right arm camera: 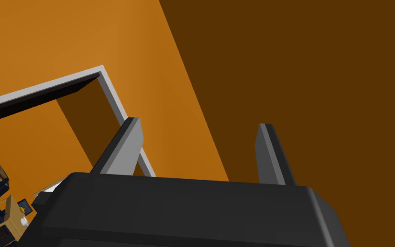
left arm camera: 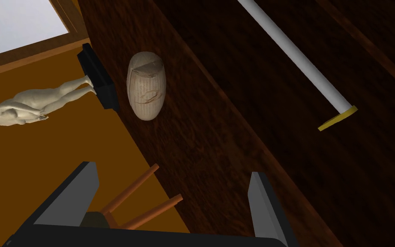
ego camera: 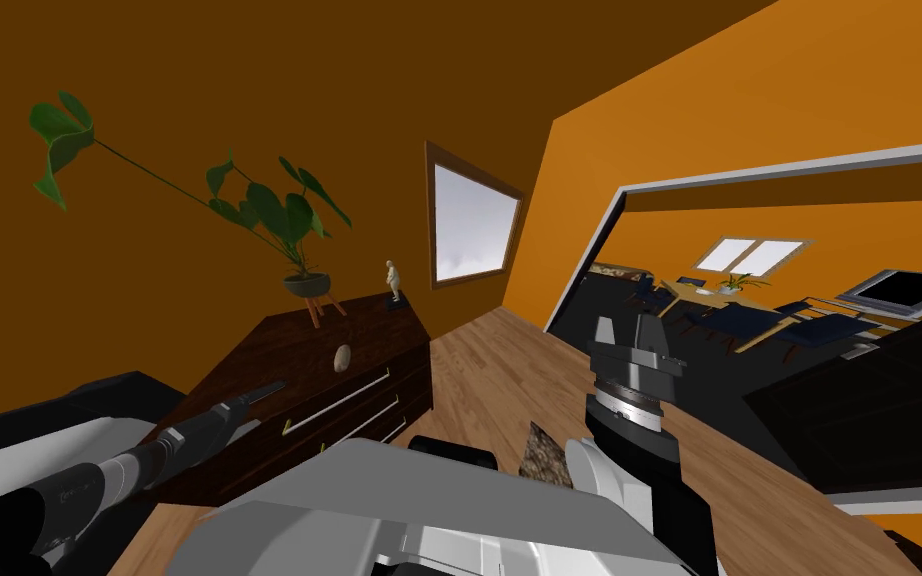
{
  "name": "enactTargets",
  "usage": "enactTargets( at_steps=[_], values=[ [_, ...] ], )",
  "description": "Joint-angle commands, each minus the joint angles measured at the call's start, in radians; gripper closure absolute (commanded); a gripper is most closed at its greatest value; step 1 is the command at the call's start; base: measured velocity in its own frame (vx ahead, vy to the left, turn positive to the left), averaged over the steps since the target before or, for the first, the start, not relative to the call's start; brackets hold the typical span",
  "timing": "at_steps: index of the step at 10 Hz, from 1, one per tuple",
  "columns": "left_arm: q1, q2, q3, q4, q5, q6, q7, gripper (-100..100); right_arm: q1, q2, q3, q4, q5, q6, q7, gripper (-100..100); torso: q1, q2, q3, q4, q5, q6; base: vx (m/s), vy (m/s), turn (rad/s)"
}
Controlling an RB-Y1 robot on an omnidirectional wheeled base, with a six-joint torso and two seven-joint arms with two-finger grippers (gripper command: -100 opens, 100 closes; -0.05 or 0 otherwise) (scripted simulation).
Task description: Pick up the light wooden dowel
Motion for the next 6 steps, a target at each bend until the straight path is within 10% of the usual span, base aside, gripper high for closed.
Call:
enactTargets(
  at_steps=[1,6],
  values=[
    [0.004,0.006,0.003,0.0,0.003,0.003,0.0,-100,0.0,0.0,0.0,0.0,0.0,0.0,0.0,0,0.0,0.0,0.0,0.0,0.0,0.0,0.013,-0.009,-0.056],
    [0.026,0.043,0.012,0.018,0.018,0.01,0.001,-100,0.0,0.0,0.0,0.0,0.0,0.0,0.0,0,0.0,-0.001,0.0,0.0,0.0,0.001,0.012,-0.008,-0.06]
  ],
)
